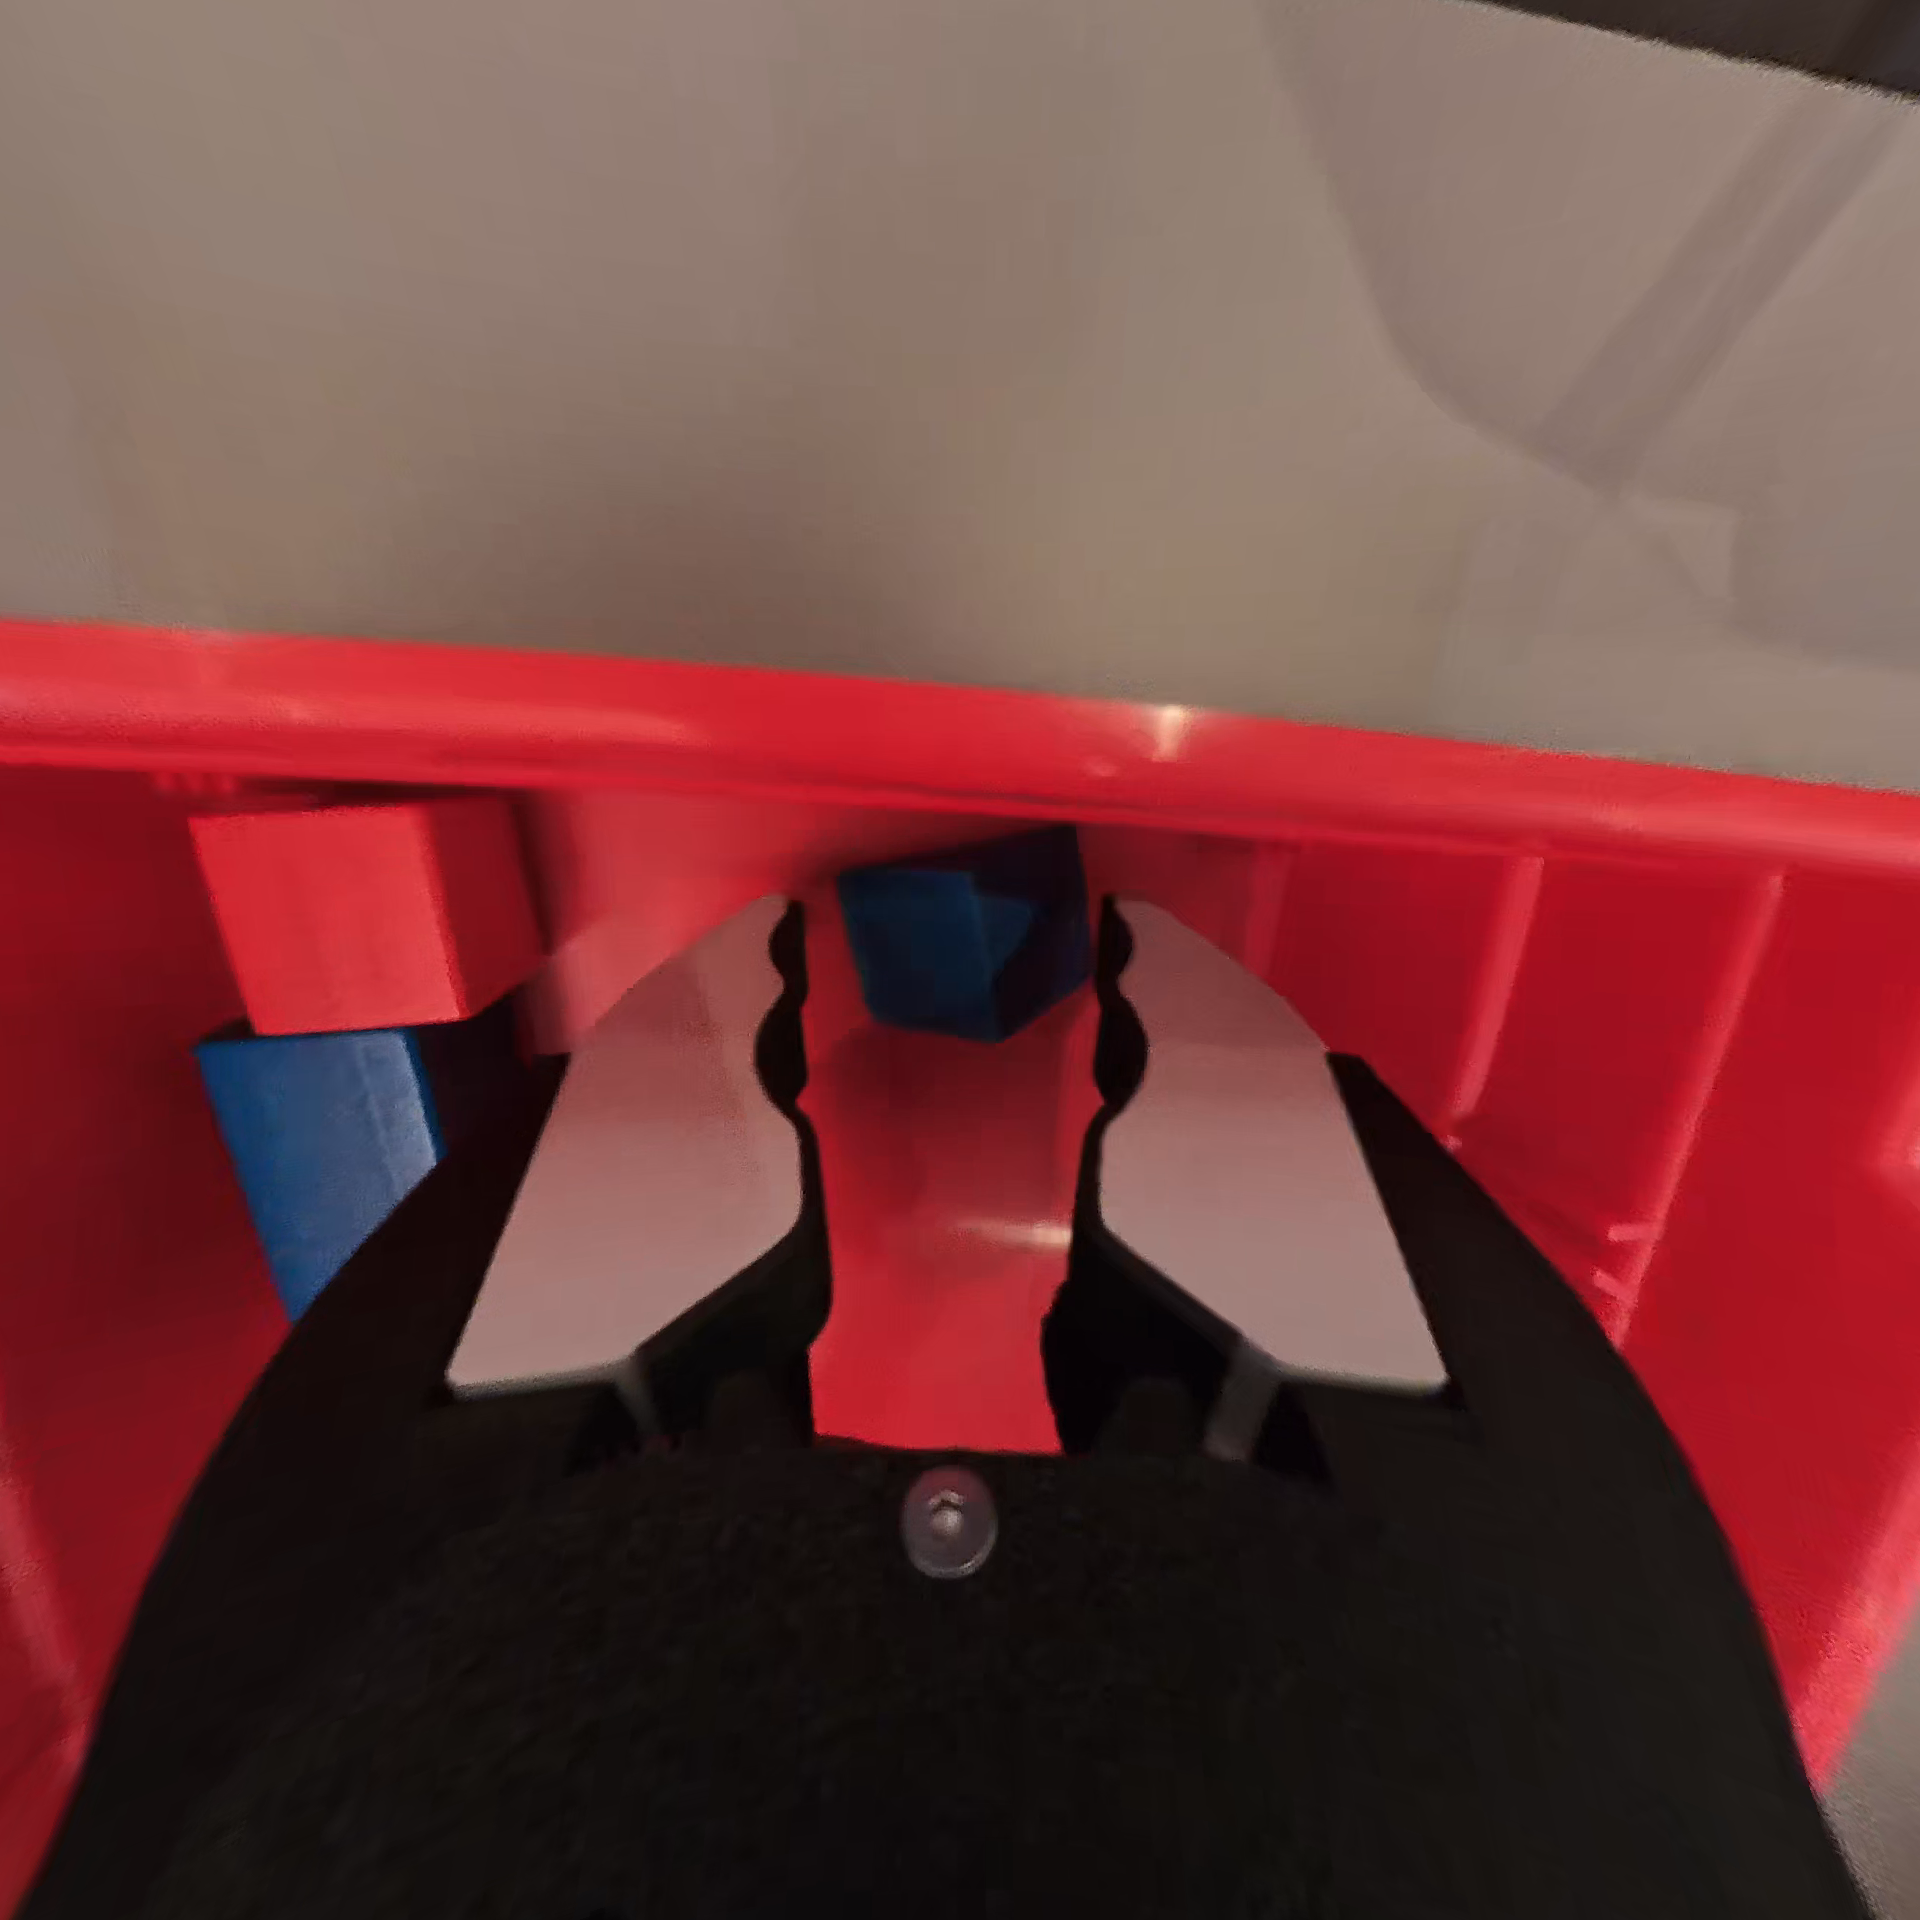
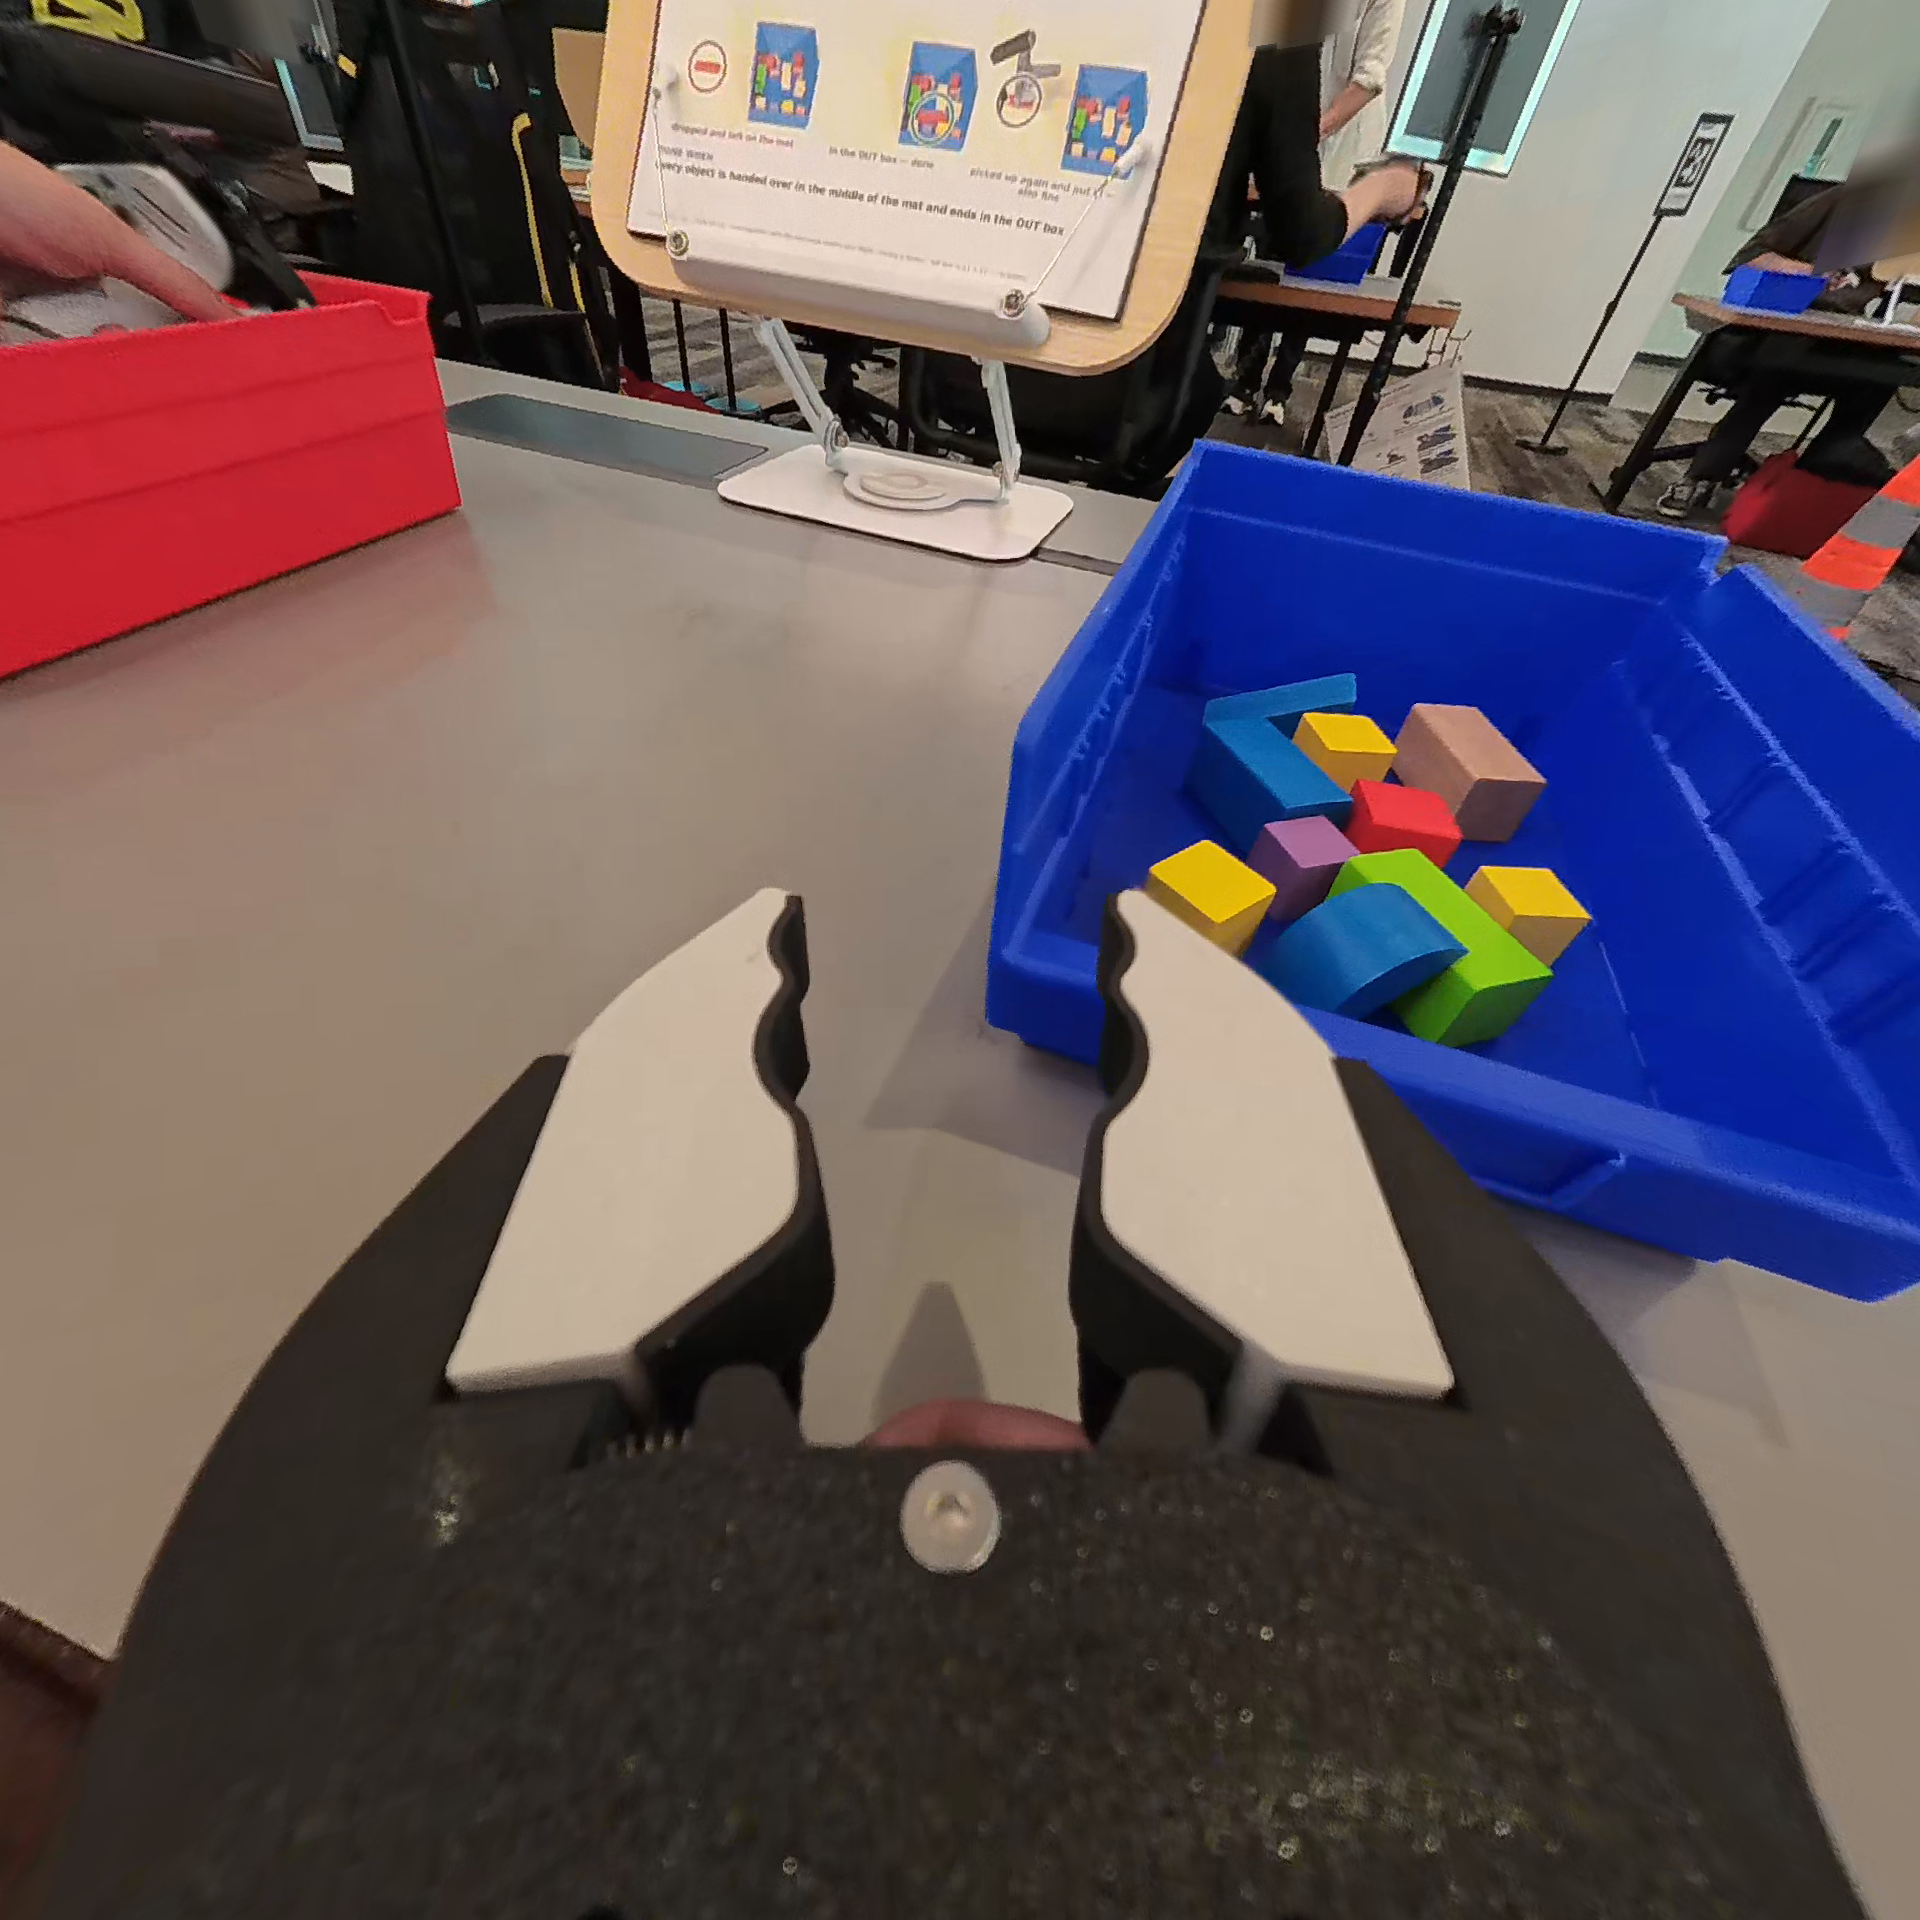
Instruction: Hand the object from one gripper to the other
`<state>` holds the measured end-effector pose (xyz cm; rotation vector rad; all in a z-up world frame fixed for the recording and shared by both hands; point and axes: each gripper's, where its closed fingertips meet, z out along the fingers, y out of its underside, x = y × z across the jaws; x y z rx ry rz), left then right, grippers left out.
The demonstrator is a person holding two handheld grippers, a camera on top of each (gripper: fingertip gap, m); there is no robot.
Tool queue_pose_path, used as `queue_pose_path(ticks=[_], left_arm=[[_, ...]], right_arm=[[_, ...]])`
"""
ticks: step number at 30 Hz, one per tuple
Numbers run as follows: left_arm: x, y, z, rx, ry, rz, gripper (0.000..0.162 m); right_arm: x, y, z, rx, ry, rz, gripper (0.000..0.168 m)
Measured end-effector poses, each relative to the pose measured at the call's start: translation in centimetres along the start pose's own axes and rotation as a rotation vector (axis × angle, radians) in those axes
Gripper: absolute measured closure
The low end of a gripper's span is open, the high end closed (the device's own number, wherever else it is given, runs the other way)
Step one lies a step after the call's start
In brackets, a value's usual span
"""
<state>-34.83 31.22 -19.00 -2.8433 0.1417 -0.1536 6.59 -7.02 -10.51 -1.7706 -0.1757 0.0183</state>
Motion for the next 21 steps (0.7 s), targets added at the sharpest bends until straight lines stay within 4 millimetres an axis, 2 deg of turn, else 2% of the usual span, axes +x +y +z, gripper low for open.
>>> queue_pose_path(ticks=[2,12,14,15,18,21], left_arm=[[0.1,0.0,0.1,0.011,-0.018,0.035,0.120],[-0.7,0.9,-0.6,0.019,0.078,0.046,0.124],[-0.6,0.9,-1.7,0.055,0.163,0.019,0.139],[-0.4,0.8,-2.6,0.083,0.211,0.011,0.161],[-1.3,1.4,-4.3,0.111,0.206,0.033,0.162],[-1.1,2.3,-5.7,0.121,0.235,0.072,0.162]], right_arm=[[-0.4,0.1,0.1,-0.009,-0.022,-0.002,0.115],[-1.8,0.2,0.2,-0.030,-0.039,-0.096,0.115],[-1.8,0.0,0.1,-0.023,-0.037,-0.098,0.115],[-1.8,0.0,0.1,-0.020,-0.039,-0.093,0.115],[-1.9,0.1,0.4,-0.024,-0.056,-0.063,0.115],[-2.1,0.3,0.6,-0.032,-0.060,-0.059,0.115]])
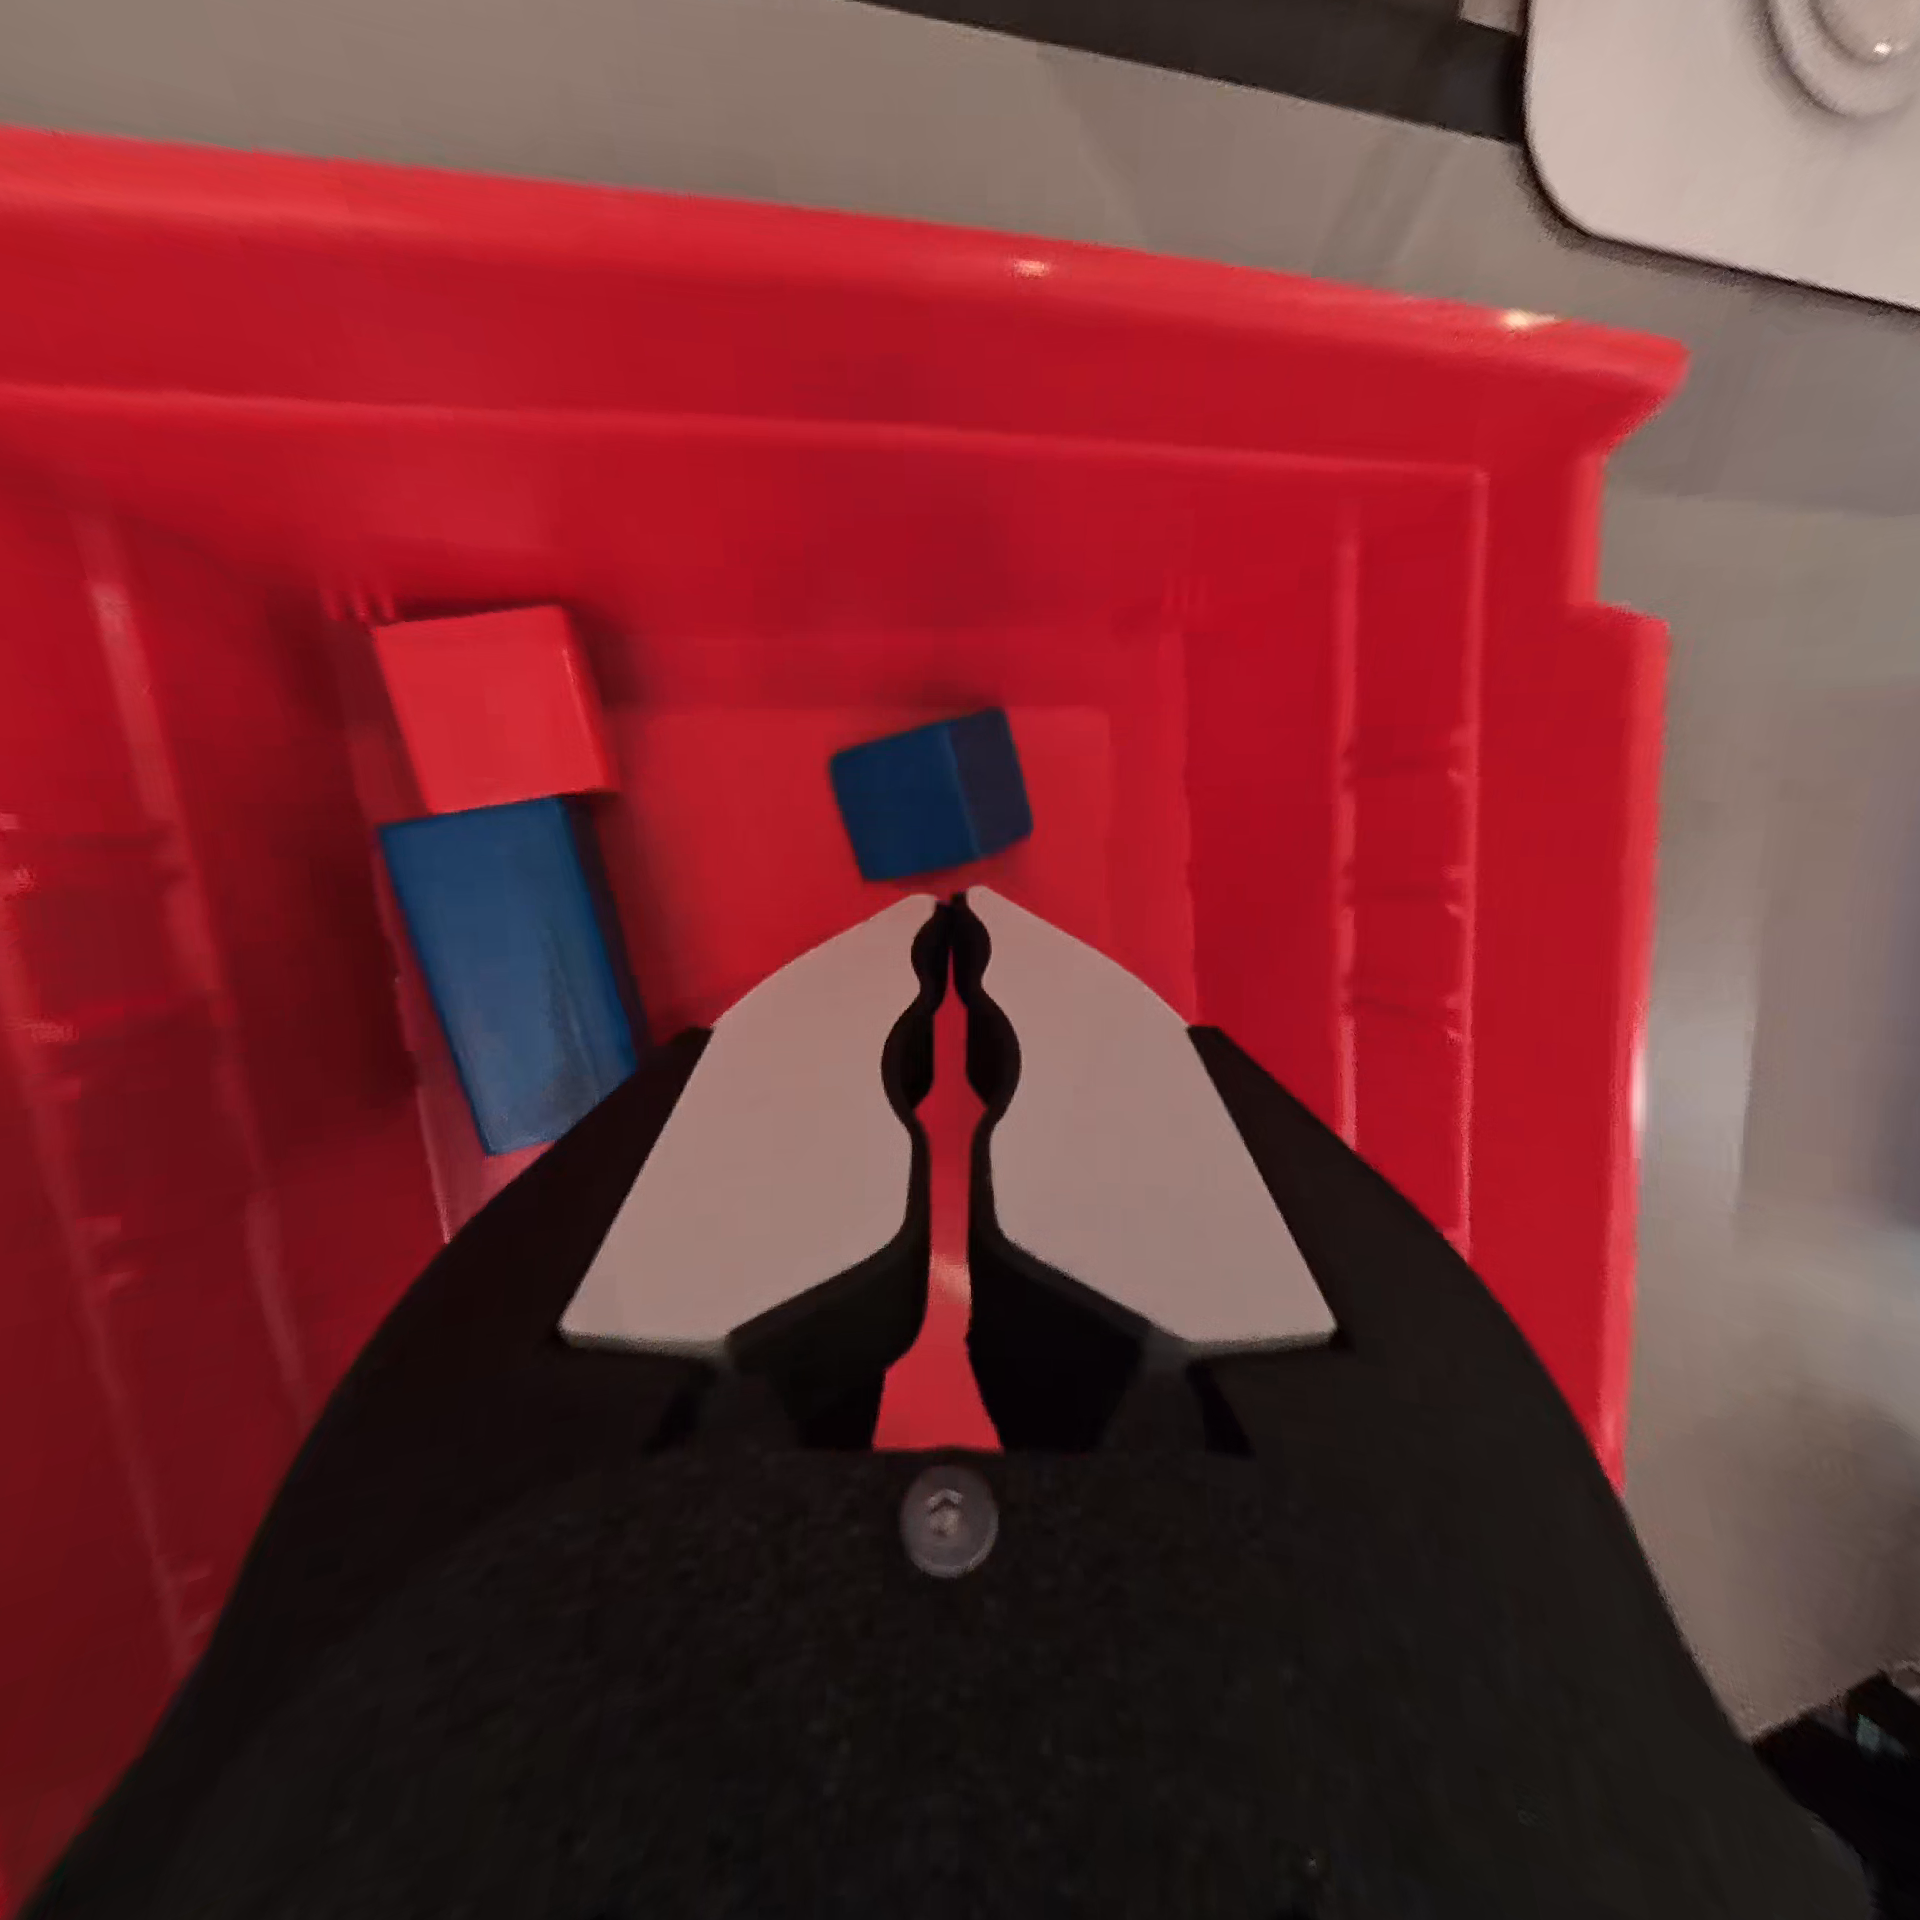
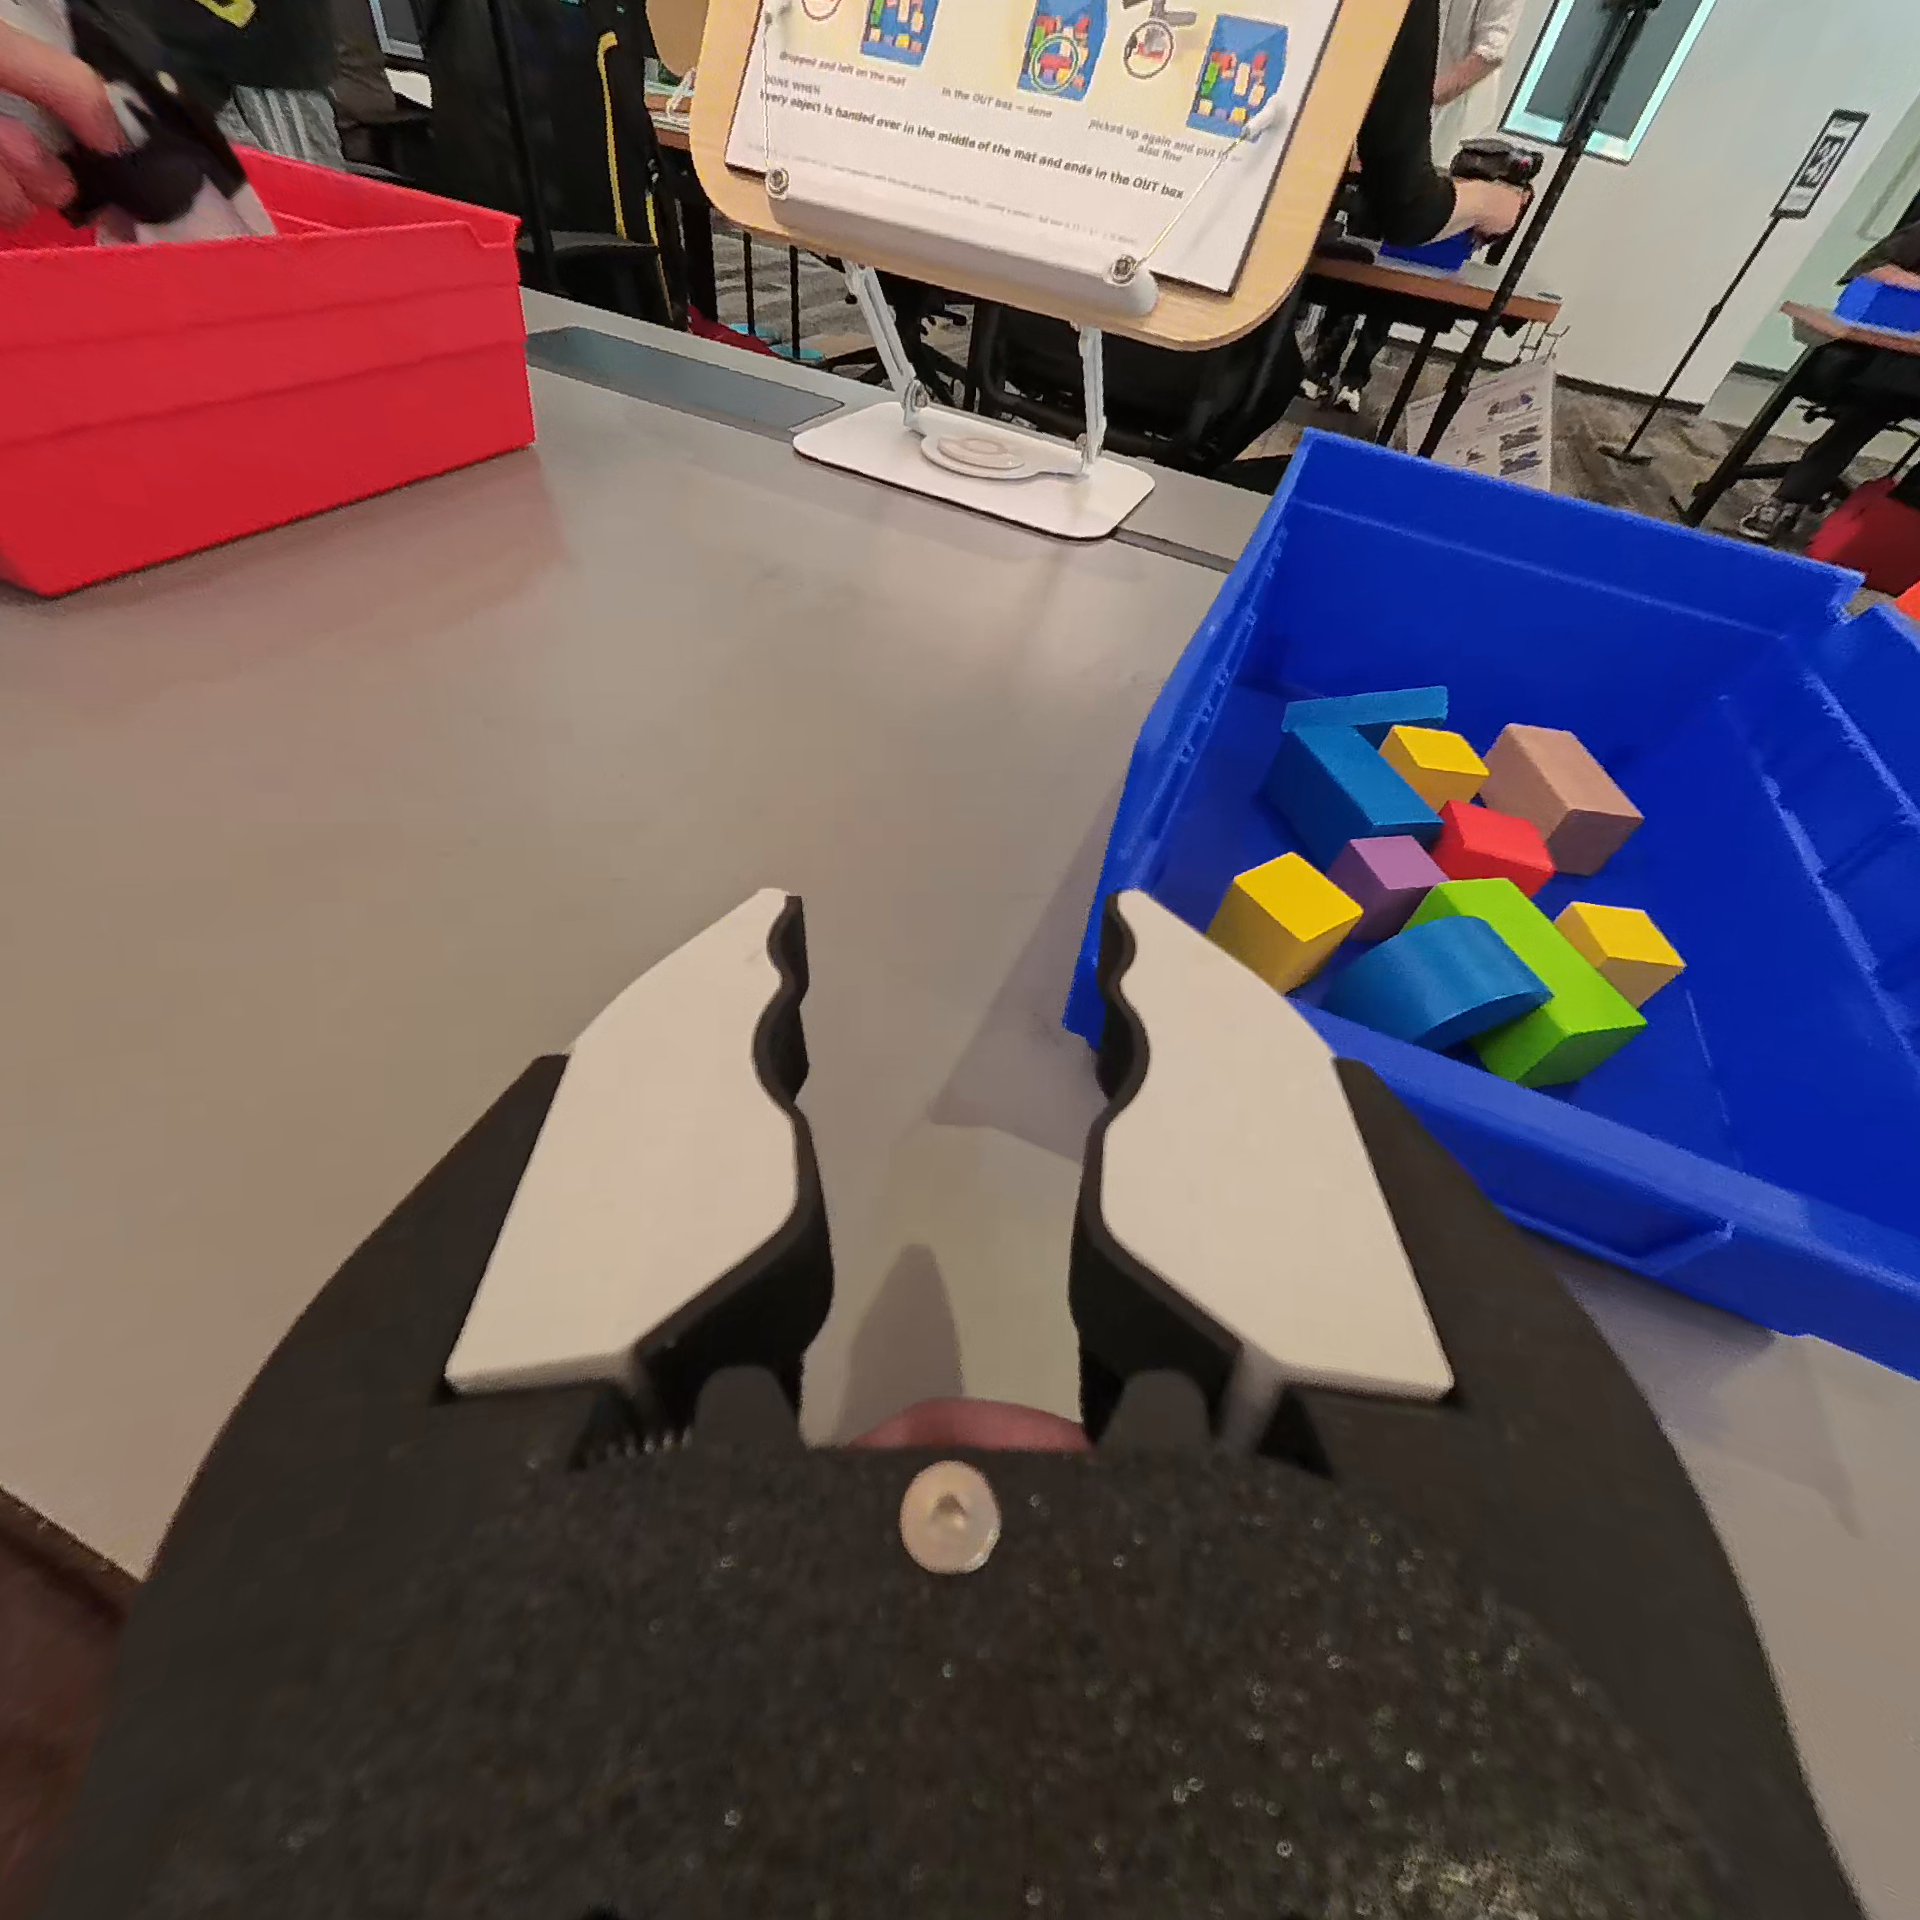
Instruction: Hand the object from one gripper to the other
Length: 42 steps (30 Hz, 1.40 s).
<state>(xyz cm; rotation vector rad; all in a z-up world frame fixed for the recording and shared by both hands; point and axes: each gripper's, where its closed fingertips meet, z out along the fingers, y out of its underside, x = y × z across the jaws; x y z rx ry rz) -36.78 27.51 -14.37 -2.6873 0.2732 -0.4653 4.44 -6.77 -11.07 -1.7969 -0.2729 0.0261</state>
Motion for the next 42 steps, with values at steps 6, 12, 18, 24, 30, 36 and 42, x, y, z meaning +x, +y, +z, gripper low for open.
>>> queue_pose_path(ticks=[6,12,18,24,30,36,42], left_arm=[[2.2,0.0,-0.8,-0.003,0.050,0.372,0.149],[-0.3,-0.3,0.6,-0.080,-0.091,0.941,0.119],[-0.6,-1.0,2.6,-0.183,-0.069,1.167,0.114],[-0.6,-0.6,5.3,-0.272,-0.022,1.230,0.125],[0.5,0.5,3.5,-0.323,0.055,1.191,0.128],[5.1,-0.9,-4.8,-0.035,0.296,0.950,0.129],[15.8,1.3,-12.2,0.160,0.798,0.430,0.129]], right_arm=[[-0.7,0.0,0.2,-0.005,-0.012,-0.039,0.115],[-1.0,-0.1,0.1,0.005,-0.021,-0.086,0.115],[-0.8,0.3,0.6,-0.014,-0.022,-0.089,0.116],[-1.1,0.6,0.9,-0.025,-0.036,-0.112,0.116],[-0.9,0.4,0.9,-0.014,-0.042,-0.095,0.119],[-1.6,-1.1,0.6,0.033,-0.107,-0.068,0.118],[-4.6,-6.1,4.0,0.173,-0.200,-0.363,0.110]])
